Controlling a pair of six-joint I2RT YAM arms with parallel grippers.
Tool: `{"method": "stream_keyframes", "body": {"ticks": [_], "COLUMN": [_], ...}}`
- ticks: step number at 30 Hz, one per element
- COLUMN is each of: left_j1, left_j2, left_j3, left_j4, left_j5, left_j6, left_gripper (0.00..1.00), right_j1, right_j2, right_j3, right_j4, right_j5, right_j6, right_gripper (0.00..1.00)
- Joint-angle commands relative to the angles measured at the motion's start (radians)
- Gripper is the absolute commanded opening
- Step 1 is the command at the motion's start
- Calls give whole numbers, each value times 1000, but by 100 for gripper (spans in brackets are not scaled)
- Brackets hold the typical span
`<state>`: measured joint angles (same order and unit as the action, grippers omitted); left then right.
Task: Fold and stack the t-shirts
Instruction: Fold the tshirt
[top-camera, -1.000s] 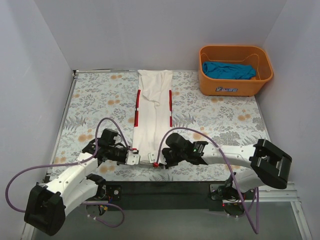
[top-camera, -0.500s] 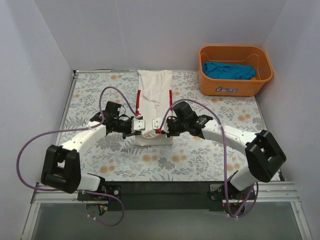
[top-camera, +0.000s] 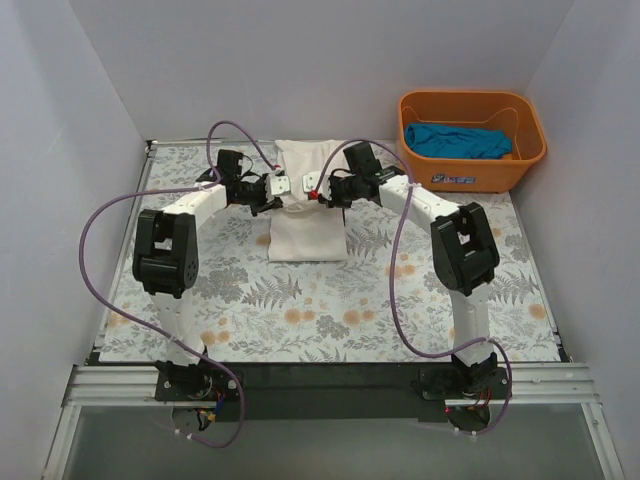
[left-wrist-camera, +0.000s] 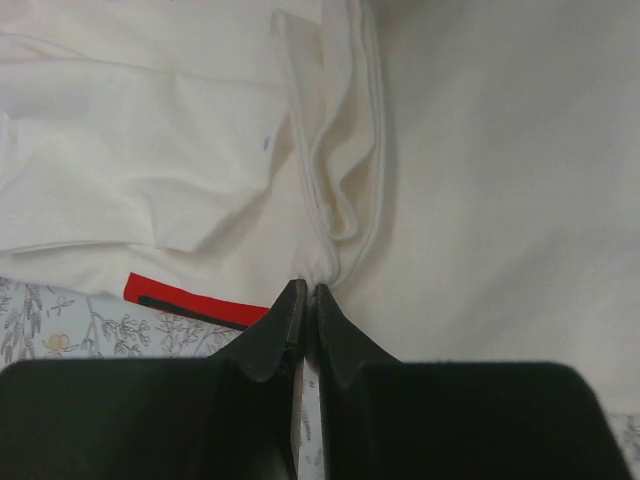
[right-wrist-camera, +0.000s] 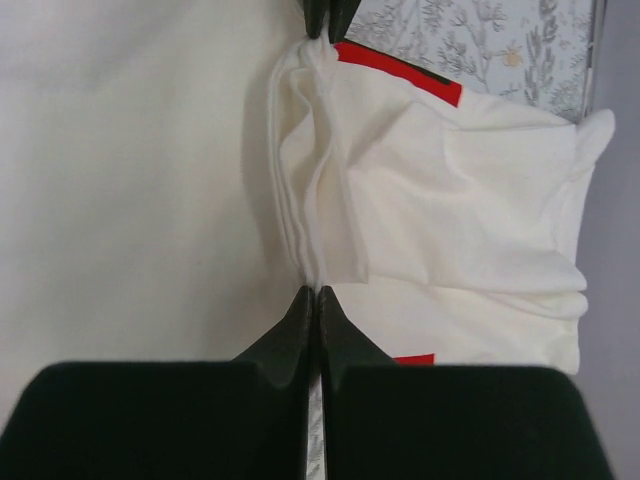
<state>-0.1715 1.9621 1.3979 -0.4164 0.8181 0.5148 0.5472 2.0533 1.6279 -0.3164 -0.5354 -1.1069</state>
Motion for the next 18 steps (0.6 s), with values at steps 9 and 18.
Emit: {"method": "stream_keyframes", "body": {"ticks": [9, 18], "left_j1": [18, 18], "left_j2": [231, 210], "left_j3": [269, 240], "left_j4": [82, 80], "left_j5": [-56, -94], "left_j6": [-16, -27], "left_gripper": [0, 0], "right_j1": [-56, -61], "right_j2": [197, 248], "right_j3": [259, 291], "right_j4": [-89, -58], "right_j5": [-52, -28], "right_j6": [-125, -114], "right_gripper": [1, 1]}}
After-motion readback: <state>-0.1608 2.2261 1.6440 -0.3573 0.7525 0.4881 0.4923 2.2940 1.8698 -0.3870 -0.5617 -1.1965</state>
